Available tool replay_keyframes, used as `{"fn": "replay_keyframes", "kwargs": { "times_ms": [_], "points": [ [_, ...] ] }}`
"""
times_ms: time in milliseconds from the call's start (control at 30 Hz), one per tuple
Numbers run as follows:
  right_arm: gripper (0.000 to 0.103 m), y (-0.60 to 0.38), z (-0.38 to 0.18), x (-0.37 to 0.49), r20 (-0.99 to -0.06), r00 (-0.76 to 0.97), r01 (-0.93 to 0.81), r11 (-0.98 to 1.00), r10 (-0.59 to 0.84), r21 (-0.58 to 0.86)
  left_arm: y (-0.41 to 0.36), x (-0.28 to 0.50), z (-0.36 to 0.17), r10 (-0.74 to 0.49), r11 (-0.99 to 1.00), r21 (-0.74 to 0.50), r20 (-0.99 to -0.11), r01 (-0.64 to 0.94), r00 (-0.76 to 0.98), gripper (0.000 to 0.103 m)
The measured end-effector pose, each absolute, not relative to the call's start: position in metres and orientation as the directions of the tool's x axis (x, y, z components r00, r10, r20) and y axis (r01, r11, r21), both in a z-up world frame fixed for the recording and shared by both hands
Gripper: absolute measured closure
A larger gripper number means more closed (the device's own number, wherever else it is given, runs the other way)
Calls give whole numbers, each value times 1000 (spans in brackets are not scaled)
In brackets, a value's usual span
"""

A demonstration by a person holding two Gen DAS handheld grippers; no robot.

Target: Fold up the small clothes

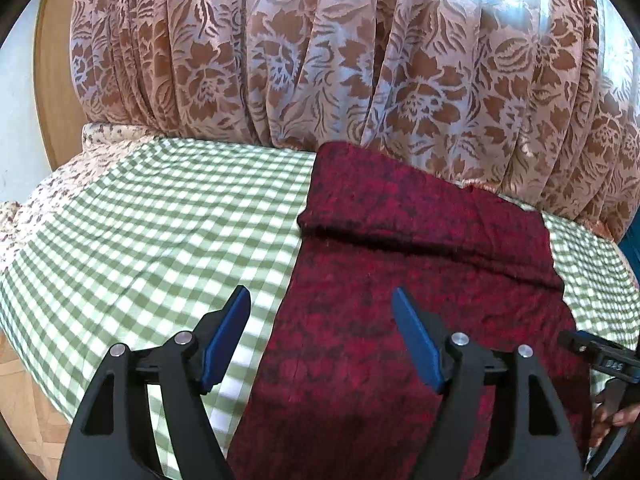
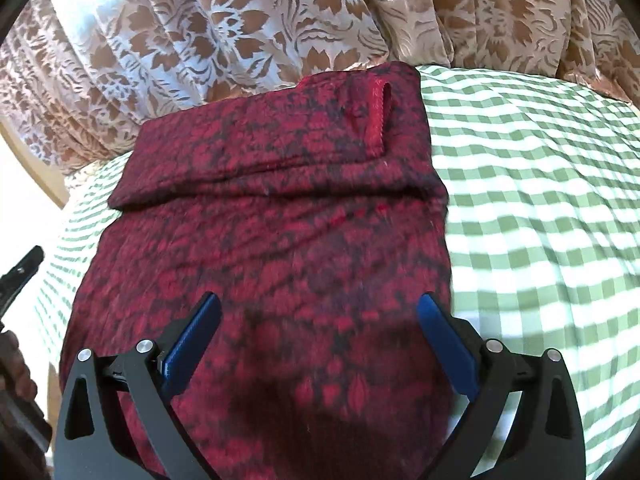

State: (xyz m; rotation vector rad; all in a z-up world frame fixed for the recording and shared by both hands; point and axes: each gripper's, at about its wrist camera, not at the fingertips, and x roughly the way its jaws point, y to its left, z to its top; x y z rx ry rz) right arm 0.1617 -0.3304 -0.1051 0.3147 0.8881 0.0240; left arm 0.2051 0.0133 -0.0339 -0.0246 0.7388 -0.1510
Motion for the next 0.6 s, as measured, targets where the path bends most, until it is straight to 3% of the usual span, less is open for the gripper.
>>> {"fn": "replay_keyframes", "kwargs": {
  "times_ms": [400,533,600],
  "points": [
    [5,-333,-106,89,-750,621,54,942,227,330,54,164,-73,-155,988,-102,-750,120,643,30],
    [5,-333,-123,55,-770,567,46,921,295,387,72,135,-86,-200,980,-160,-772,120,604,36],
    [13,-329,-130,40,-780,536,35,915,322,402,79,123,-93,-214,977,-173,-790,126,575,41]
  ]
}}
